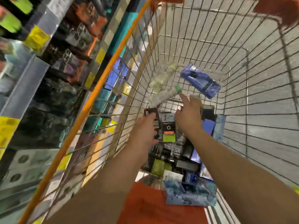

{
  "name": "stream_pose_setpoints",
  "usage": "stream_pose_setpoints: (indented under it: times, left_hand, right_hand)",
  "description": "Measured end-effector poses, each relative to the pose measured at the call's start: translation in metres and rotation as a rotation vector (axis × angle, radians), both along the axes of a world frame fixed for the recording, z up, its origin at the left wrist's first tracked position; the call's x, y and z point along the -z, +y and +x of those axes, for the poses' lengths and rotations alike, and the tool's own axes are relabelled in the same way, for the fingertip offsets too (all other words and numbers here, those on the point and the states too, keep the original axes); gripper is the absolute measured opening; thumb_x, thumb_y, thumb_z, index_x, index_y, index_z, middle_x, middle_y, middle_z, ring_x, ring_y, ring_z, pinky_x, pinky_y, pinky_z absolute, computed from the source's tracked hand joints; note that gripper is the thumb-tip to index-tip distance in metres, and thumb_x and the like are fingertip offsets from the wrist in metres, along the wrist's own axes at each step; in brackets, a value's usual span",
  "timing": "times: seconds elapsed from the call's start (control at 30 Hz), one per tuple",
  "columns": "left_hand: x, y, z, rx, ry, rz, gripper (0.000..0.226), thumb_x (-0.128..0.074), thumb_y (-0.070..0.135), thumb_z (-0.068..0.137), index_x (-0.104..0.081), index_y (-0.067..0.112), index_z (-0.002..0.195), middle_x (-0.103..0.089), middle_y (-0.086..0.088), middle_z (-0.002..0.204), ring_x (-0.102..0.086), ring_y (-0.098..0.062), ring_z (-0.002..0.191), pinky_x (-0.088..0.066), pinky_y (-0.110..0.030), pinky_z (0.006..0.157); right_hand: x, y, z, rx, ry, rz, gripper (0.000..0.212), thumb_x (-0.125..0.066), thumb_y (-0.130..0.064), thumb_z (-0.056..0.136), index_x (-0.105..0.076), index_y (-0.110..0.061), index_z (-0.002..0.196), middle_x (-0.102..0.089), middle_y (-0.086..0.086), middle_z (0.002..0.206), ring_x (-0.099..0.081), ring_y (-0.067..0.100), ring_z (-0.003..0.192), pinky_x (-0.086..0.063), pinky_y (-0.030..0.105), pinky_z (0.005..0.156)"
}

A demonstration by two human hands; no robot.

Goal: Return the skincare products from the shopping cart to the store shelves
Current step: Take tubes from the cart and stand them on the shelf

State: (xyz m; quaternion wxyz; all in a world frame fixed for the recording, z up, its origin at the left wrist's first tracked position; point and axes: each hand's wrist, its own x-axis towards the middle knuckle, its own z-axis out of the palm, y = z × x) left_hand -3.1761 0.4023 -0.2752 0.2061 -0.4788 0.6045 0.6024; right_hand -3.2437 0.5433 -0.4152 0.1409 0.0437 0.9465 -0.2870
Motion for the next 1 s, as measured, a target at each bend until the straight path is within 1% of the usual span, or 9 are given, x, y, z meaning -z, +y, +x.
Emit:
stream_pose_setpoints:
  times: [0.17, 0.27, 0.37, 0.47, 0.6, 0.7, 0.87, 0.93, 1.0]
  left_hand:
    - [0.023, -0.006, 0.008, 0.006, -0.022, -0.019, 0.015, -0.057, 0.041, 0.102, -0.063, 0.027, 0.101, -0.067, 0.002, 0.109, -0.064, -0.018, 0.098, -0.058, -0.047, 0.093]
    - [0.03, -0.009, 0.015, 0.171, -0.025, -0.031, 0.02, -0.049, 0.032, 0.106, -0.061, 0.027, 0.091, -0.061, -0.005, 0.112, -0.061, -0.027, 0.104, -0.056, -0.054, 0.096]
    - [0.036, -0.01, 0.017, 0.235, -0.052, -0.034, 0.025, -0.046, 0.032, 0.1, -0.067, 0.022, 0.11, -0.06, -0.006, 0.123, -0.058, -0.035, 0.126, -0.049, -0.059, 0.104]
    - [0.036, -0.013, 0.018, 0.209, -0.071, -0.045, 0.018, -0.048, 0.026, 0.106, -0.065, 0.021, 0.104, -0.063, -0.005, 0.126, -0.061, -0.027, 0.112, -0.053, -0.052, 0.101]
    - [0.043, -0.016, 0.022, 0.147, -0.12, -0.016, 0.021, -0.05, 0.024, 0.107, -0.06, 0.028, 0.088, -0.062, -0.003, 0.123, -0.058, -0.019, 0.1, -0.057, -0.046, 0.098]
    - [0.039, -0.015, 0.023, 0.126, -0.116, 0.008, 0.019, -0.05, 0.025, 0.106, -0.059, 0.028, 0.089, -0.062, -0.011, 0.129, -0.058, -0.02, 0.099, -0.057, -0.048, 0.098]
    - [0.024, -0.012, 0.023, 0.06, -0.107, -0.055, 0.025, -0.052, 0.026, 0.103, -0.06, 0.023, 0.079, -0.059, -0.005, 0.09, -0.054, -0.021, 0.085, -0.051, -0.052, 0.104]
    - [0.017, -0.01, 0.022, 0.075, -0.098, -0.082, 0.029, -0.049, 0.024, 0.104, -0.056, 0.021, 0.076, -0.058, -0.001, 0.089, -0.056, -0.025, 0.091, -0.05, -0.054, 0.105]
    - [0.006, -0.004, 0.018, 0.096, -0.074, -0.068, 0.031, -0.043, 0.017, 0.107, -0.058, 0.02, 0.08, -0.065, -0.012, 0.108, -0.06, -0.034, 0.112, -0.047, -0.056, 0.106]
  right_hand:
    - [0.02, -0.018, -0.029, -0.177, 0.084, 0.181, 0.083, -0.064, -0.002, 0.087, -0.03, -0.02, 0.161, -0.018, 0.018, 0.169, -0.012, 0.039, 0.157, -0.018, 0.055, 0.126]
    - [0.021, -0.029, -0.048, -0.294, 0.174, 0.256, 0.083, -0.057, 0.004, 0.087, -0.027, -0.016, 0.161, -0.015, 0.015, 0.171, -0.007, 0.036, 0.158, -0.016, 0.056, 0.127]
    - [0.028, -0.03, -0.062, -0.458, 0.169, 0.403, 0.084, -0.055, 0.0, 0.092, -0.014, -0.014, 0.163, -0.007, 0.013, 0.172, -0.001, 0.034, 0.159, -0.01, 0.055, 0.128]
    - [0.036, -0.028, -0.063, -0.518, 0.125, 0.502, 0.085, -0.059, -0.004, 0.092, -0.014, -0.014, 0.163, -0.022, 0.016, 0.166, -0.014, 0.037, 0.156, -0.013, 0.056, 0.127]
    - [0.042, -0.025, -0.046, -0.471, 0.084, 0.498, 0.064, -0.056, -0.004, 0.094, -0.035, -0.015, 0.154, -0.048, 0.018, 0.14, -0.046, 0.04, 0.127, -0.041, 0.052, 0.105]
    - [0.041, -0.025, -0.031, -0.416, 0.088, 0.467, 0.071, -0.06, 0.004, 0.086, -0.037, -0.014, 0.151, -0.049, 0.018, 0.13, -0.047, 0.039, 0.12, -0.042, 0.048, 0.097]
    - [0.023, -0.026, -0.008, -0.191, 0.027, 0.327, 0.073, -0.06, 0.003, 0.086, -0.034, -0.014, 0.152, -0.048, 0.02, 0.127, -0.045, 0.04, 0.118, -0.04, 0.05, 0.098]
    - [0.011, -0.024, 0.007, -0.036, 0.022, 0.18, 0.063, -0.06, -0.009, 0.094, -0.035, -0.011, 0.152, -0.049, 0.02, 0.126, -0.047, 0.039, 0.115, -0.043, 0.049, 0.096]
    - [-0.012, -0.024, 0.024, 0.125, 0.005, -0.041, 0.044, -0.053, -0.022, 0.101, -0.044, -0.009, 0.142, -0.053, 0.014, 0.119, -0.054, 0.034, 0.107, -0.05, 0.045, 0.087]
